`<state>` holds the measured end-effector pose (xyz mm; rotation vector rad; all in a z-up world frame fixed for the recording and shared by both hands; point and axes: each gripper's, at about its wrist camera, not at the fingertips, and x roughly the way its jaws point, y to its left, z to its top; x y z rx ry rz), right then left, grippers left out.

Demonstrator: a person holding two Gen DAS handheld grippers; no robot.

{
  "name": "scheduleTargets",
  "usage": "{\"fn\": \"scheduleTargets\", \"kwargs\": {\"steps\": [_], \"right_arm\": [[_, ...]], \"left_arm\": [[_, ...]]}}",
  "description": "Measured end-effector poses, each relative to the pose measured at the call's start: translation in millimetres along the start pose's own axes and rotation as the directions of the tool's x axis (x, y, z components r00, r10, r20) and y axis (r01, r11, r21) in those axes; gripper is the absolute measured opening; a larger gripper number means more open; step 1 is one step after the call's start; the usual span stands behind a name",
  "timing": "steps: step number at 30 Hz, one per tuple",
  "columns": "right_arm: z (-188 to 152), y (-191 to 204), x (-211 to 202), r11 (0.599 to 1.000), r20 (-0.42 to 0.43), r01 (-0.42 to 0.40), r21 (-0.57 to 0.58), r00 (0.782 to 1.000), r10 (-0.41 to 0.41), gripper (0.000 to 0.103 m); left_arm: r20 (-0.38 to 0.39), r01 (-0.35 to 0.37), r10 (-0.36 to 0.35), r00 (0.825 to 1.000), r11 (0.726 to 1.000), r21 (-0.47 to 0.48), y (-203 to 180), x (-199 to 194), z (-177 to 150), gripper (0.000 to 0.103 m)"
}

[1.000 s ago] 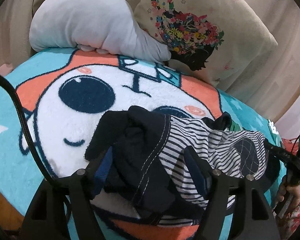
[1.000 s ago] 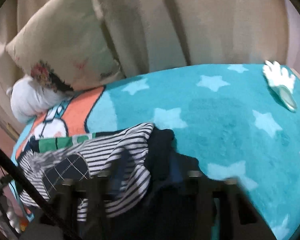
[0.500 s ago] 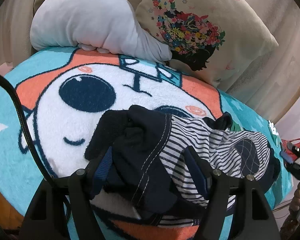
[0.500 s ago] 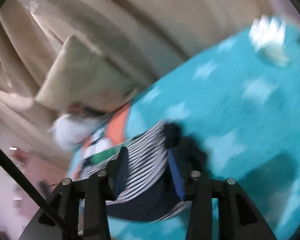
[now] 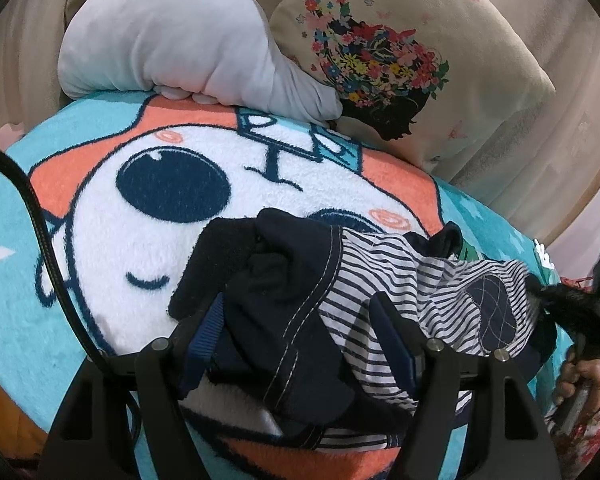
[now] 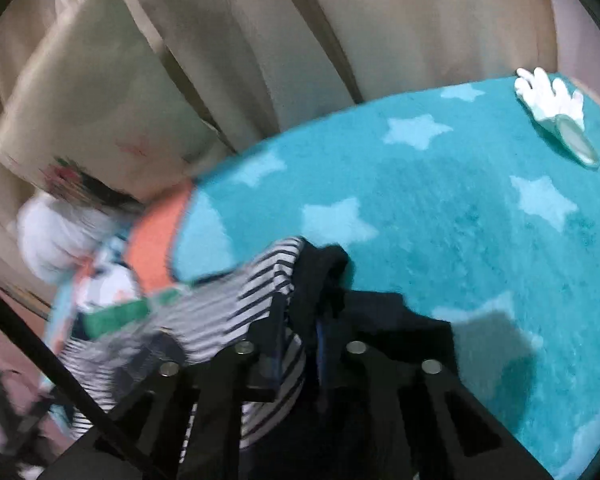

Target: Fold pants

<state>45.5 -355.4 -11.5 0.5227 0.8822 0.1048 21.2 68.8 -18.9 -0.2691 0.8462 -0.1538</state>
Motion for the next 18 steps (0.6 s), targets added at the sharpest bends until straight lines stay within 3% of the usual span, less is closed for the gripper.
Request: {"fn": "scheduleTargets", "kwargs": {"steps": [5,10,11,13,15,17,18], "right_arm": [[1,9,-51,0.997,0.097,-0.074,-0.019,0.992,0.076,0.011],[-13,-15,-73,1.0,0.111,0.025,0.014,0.994,-0.027,0.011],[-17,-24,-70,0.997,0.093,0.065,0.027,0.993,-0.068,0.011],[-22,-37,-65,0.998,0.039,0.055,0.025,0.998,-0.056,0.013],[-27,-44,-73,0.999,0.07,0.026,0.036,0.997,-0.029,0.028],[-26,-45,-81,0.999,0.106,0.001,0.034,0.994,-0.004,0.073],[-25,-47,-83,0.999,0.12,-0.024,0.04,0.993,0.019,0.076]], "left_arm": [[-0.001,0.001,-0.001,1.0,1.0,-0.014,0,-1,1,0.073],[0.0,0.0,0.0,1.0,1.0,-0.01,0,-1,0,0.073],[-0.002,-0.005,0.005,1.0,1.0,-0.005,0,0,0,0.073],[-0.004,-0.015,0.015,1.0,1.0,0.002,-2,0,0,0.074],[-0.004,-0.021,0.021,1.0,1.0,0.005,-3,0,0,0.074],[-0.005,-0.023,0.023,1.0,1.0,0.0,-3,0,0,0.074],[-0.004,-0.021,0.021,1.0,1.0,-0.006,-3,-1,0,0.074]]}}
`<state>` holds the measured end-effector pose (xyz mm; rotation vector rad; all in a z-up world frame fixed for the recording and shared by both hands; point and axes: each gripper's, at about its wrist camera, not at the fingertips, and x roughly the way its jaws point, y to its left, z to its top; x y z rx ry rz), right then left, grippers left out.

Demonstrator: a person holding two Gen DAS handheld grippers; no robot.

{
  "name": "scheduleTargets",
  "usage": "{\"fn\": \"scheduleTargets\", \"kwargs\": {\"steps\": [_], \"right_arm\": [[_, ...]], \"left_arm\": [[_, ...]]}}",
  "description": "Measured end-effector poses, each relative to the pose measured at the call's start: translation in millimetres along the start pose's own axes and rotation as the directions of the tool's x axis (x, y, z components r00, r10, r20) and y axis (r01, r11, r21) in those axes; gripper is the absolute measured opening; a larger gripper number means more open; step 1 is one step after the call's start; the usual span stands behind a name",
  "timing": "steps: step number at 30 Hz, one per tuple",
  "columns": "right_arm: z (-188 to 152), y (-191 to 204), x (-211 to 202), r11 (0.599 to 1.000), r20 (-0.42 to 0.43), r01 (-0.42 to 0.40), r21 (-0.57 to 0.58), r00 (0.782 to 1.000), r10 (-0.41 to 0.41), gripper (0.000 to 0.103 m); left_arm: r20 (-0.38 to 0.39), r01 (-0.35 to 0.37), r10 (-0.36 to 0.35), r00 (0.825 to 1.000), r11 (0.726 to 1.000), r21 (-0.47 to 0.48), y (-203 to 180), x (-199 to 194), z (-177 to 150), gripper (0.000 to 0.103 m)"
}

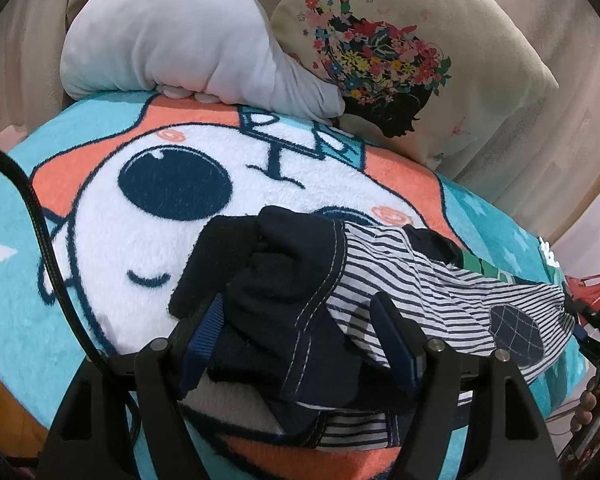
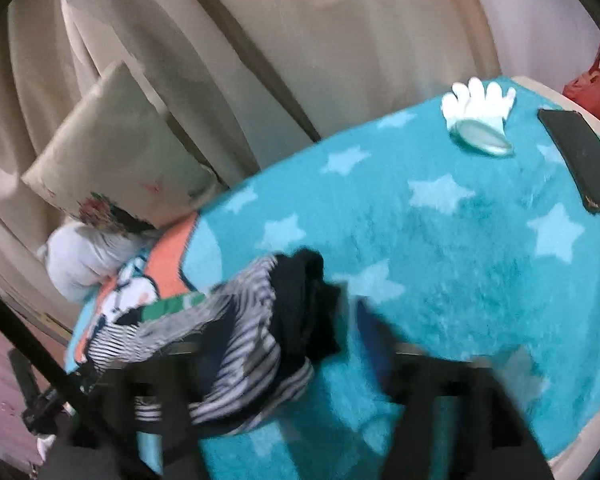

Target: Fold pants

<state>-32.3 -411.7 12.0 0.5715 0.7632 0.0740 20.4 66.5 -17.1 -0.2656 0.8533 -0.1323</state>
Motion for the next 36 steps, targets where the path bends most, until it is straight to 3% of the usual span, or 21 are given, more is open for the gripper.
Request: {"fn": "scheduleTargets", "kwargs": {"steps": [6,7,9,10,11,14,18,21,23,26,28,30,33,36], "right_arm": [[-3,-12,41,0.988,-0.105,-0.113,0.106,0.987,0.125,0.075],[-5,-9,46,0.986,-0.111,-0.132,0.106,0.983,0.144,0.069],[-8,-4,61,0.979,-0.136,-0.165,0.119,0.974,0.181,0.03],[-9,-4,69,0.967,-0.158,-0.206,0.148,0.961,0.229,0.018],[-9,-5,71,0.958,-0.148,-0.232,0.167,0.955,0.257,0.017],[-1,-5,60,0.967,-0.095,-0.218,0.132,0.968,0.231,0.016],[11,-17,46,0.981,-0.052,-0.155,0.114,0.986,0.161,0.015],[14,-26,48,0.986,-0.065,-0.121,0.117,0.99,0.129,0.015],[13,-31,51,0.989,-0.082,-0.091,0.117,0.992,0.1,0.024],[15,-41,39,0.987,-0.042,-0.067,0.149,0.996,0.074,0.039],[18,-45,19,0.987,0.024,-0.028,0.157,0.999,0.025,0.04],[21,-42,-5,0.99,0.097,-0.014,0.137,0.995,0.001,0.04],[20,-17,-24,0.992,0.157,-0.109,0.068,0.983,0.097,0.04],[11,17,-6,0.968,0.052,-0.251,-0.023,0.966,0.252,0.04]], "left_arm": [[0.085,0.082,-0.076,0.993,0.995,-0.064,4,-33,2,0.074],[0.099,0.078,-0.071,0.993,0.995,-0.068,4,-37,4,0.074],[0.112,0.062,-0.054,0.992,0.996,-0.07,3,-43,7,0.074],[0.11,0.053,-0.045,0.993,0.996,-0.071,4,-44,8,0.074],[0.107,0.042,-0.034,0.994,0.996,-0.073,4,-44,8,0.074],[0.104,0.022,-0.014,0.994,0.997,-0.079,4,-44,10,0.074],[0.104,0.022,-0.014,0.994,0.997,-0.073,-9,-39,16,0.074],[0.103,0.032,-0.029,0.994,0.999,-0.025,-30,-31,21,0.074],[0.093,0.041,-0.043,0.995,0.999,0.025,-49,-22,22,0.074],[0.047,0.038,-0.041,0.998,0.997,0.06,-68,0,20,0.074],[0.014,0.029,-0.03,0.999,0.997,0.068,-72,15,15,0.074],[-0.015,-0.023,0.024,1.0,0.995,0.095,-74,32,7,0.077],[-0.023,-0.066,0.07,0.997,0.989,0.13,-77,45,0,0.081],[-0.016,-0.072,0.075,0.997,0.987,0.141,-81,43,-1,0.082]]}}
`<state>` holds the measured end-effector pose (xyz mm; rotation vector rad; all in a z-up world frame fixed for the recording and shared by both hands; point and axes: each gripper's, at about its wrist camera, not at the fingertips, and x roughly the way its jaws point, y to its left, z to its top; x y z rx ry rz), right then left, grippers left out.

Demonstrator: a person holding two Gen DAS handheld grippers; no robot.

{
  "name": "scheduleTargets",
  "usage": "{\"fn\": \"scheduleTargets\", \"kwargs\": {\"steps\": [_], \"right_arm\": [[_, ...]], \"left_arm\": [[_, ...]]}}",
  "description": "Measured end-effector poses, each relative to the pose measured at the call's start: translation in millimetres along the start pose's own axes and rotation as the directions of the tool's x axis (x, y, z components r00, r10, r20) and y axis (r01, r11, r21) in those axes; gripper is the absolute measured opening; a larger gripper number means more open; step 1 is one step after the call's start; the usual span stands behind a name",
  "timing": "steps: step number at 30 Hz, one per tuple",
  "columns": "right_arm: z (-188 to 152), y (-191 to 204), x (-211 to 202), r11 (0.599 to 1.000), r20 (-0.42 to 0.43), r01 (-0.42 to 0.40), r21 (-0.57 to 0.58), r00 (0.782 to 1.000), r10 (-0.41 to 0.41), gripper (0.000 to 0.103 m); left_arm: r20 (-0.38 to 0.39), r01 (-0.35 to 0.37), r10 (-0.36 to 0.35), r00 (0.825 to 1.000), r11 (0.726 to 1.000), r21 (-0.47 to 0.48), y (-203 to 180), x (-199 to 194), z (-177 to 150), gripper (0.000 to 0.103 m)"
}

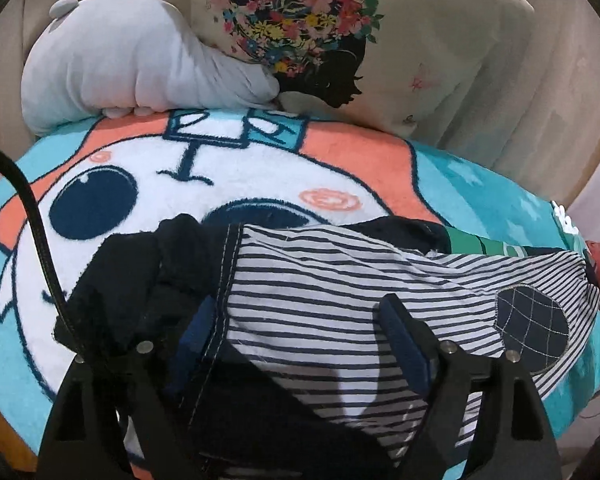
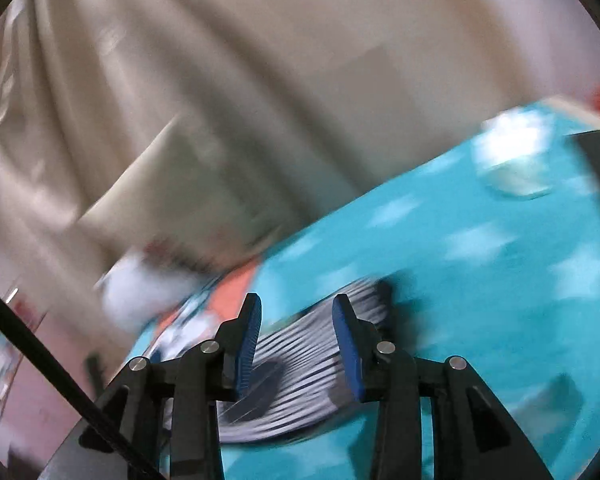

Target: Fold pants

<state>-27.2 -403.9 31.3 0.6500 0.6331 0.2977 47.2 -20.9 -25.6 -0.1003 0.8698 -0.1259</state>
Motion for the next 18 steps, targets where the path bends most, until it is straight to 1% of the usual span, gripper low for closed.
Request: {"fn": "scheduleTargets", "kwargs": {"steps": [1,2,4,5,7,8,9,10,11,12,13,14,15,16,17,18], "right_arm": [[-7,10,17,0.999,-0.063,-0.047,-0.023,0.997,0.046,0.04],[-14,18,34,0.997,-0.116,-0.062,-0.046,0.992,0.057,0.04],[-25,23,54,0.995,-0.177,-0.043,-0.088,0.984,0.027,0.04],[-31,22,63,0.993,-0.202,-0.018,-0.113,0.979,-0.005,0.04],[-36,13,70,0.989,-0.209,0.048,-0.137,0.975,-0.076,0.04],[-36,4,70,0.985,-0.203,0.092,-0.145,0.972,-0.12,0.038],[-37,-5,67,0.985,-0.194,0.104,-0.14,0.972,-0.131,0.038],[-34,-14,59,0.989,-0.181,0.092,-0.117,0.977,-0.112,0.038],[-31,-19,50,0.99,-0.161,0.096,-0.101,0.981,-0.112,0.038],[-27,-24,35,0.988,-0.106,0.123,-0.093,0.986,-0.132,0.038],[-24,-25,23,0.986,-0.06,0.137,-0.096,0.988,-0.144,0.041],[-21,-27,10,0.983,-0.017,0.154,-0.098,0.988,-0.156,0.049],[-19,-28,1,0.983,0.007,0.158,-0.095,0.987,-0.158,0.053],[-16,-30,-9,0.983,0.034,0.162,-0.083,0.987,-0.16,0.061],[-15,-35,-17,0.983,0.053,0.172,-0.066,0.984,-0.168,0.064],[-14,-37,-22,0.982,0.059,0.178,-0.058,0.983,-0.174,0.064]], "left_arm": [[-0.002,0.014,-0.014,1.0,1.0,-0.008,2,-3,1,0.082],[-0.001,0.035,-0.035,0.999,0.999,-0.023,4,-9,2,0.082],[0.008,0.048,-0.048,0.999,0.998,-0.041,8,-20,4,0.082],[0.019,0.044,-0.043,0.999,0.998,-0.045,10,-27,5,0.082],[0.036,0.038,-0.036,0.999,0.998,-0.042,10,-37,7,0.082],[0.042,0.038,-0.037,0.998,0.998,-0.044,10,-41,8,0.082],[0.047,0.044,-0.041,0.998,0.998,-0.048,10,-45,8,0.082],[0.049,0.053,-0.05,0.998,0.997,-0.05,8,-47,10,0.082],[0.048,0.061,-0.059,0.997,0.997,-0.05,6,-49,11,0.082],[0.041,0.076,-0.074,0.996,0.996,-0.045,2,-48,12,0.082],[0.034,0.091,-0.089,0.995,0.995,-0.039,-2,-48,14,0.082],[0.024,0.114,-0.113,0.993,0.993,-0.033,-9,-46,17,0.082],[0.011,0.138,-0.138,0.99,0.99,-0.026,-16,-44,21,0.082],[0.001,0.154,-0.154,0.988,0.988,-0.019,-22,-44,23,0.082],[-0.01,0.176,-0.176,0.984,0.984,-0.01,-30,-43,27,0.082],[-0.02,0.205,-0.205,0.979,0.979,0.0,-40,-42,33,0.082]]}}
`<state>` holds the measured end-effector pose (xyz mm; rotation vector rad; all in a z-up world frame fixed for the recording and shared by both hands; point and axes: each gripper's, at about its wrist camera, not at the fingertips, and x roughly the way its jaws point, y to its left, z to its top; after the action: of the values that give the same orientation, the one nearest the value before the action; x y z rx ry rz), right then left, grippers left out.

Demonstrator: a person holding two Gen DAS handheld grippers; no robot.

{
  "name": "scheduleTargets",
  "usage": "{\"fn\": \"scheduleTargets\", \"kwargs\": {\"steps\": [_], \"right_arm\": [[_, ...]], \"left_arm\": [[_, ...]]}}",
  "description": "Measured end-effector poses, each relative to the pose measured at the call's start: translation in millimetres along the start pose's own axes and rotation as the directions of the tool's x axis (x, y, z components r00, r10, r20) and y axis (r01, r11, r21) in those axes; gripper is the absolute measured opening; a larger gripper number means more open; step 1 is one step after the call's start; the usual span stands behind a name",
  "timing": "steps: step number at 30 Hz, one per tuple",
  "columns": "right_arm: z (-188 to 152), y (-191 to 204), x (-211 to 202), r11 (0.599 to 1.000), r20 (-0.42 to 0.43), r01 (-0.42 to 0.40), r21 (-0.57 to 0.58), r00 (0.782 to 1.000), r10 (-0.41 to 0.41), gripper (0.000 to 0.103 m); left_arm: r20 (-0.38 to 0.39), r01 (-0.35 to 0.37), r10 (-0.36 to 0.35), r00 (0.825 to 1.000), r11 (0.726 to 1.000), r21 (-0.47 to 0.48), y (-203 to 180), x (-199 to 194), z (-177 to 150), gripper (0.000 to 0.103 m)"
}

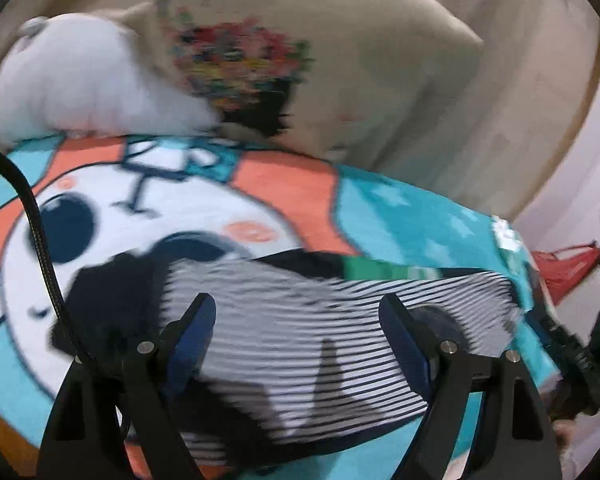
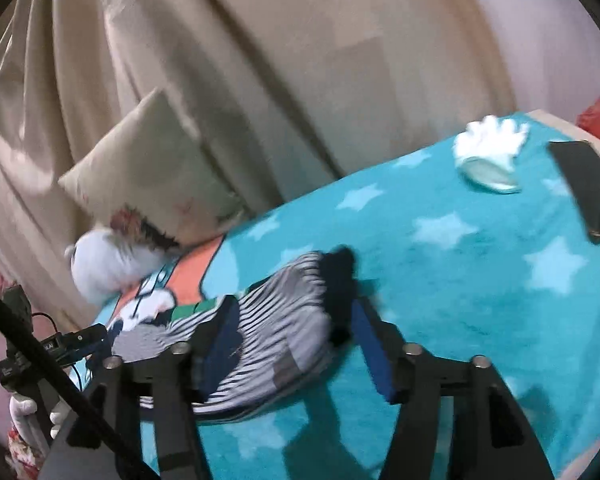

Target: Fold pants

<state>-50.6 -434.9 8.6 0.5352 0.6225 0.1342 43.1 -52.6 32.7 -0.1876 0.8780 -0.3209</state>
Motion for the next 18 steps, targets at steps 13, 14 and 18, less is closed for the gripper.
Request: {"fn": "scheduleTargets", "kwargs": {"steps": [13,14,18], "right_arm": [[-11,-26,13,0.994,-0.095,-0.008,0.11,0.995,0.019,0.065],[-11,-24,15,0.995,-0.096,-0.004,0.102,0.995,0.014,0.065],[-11,-10,24,0.999,-0.102,-0.011,0.053,0.995,0.016,0.066]], "left_arm": [[-0.368,0.353,-0.299,0.881,0.932,0.087,-168,129,54,0.086],[-0.385,0.365,-0.313,0.868,0.929,0.068,-174,141,54,0.086],[-0.466,0.386,-0.316,0.827,0.921,0.06,-198,188,48,0.086]]}}
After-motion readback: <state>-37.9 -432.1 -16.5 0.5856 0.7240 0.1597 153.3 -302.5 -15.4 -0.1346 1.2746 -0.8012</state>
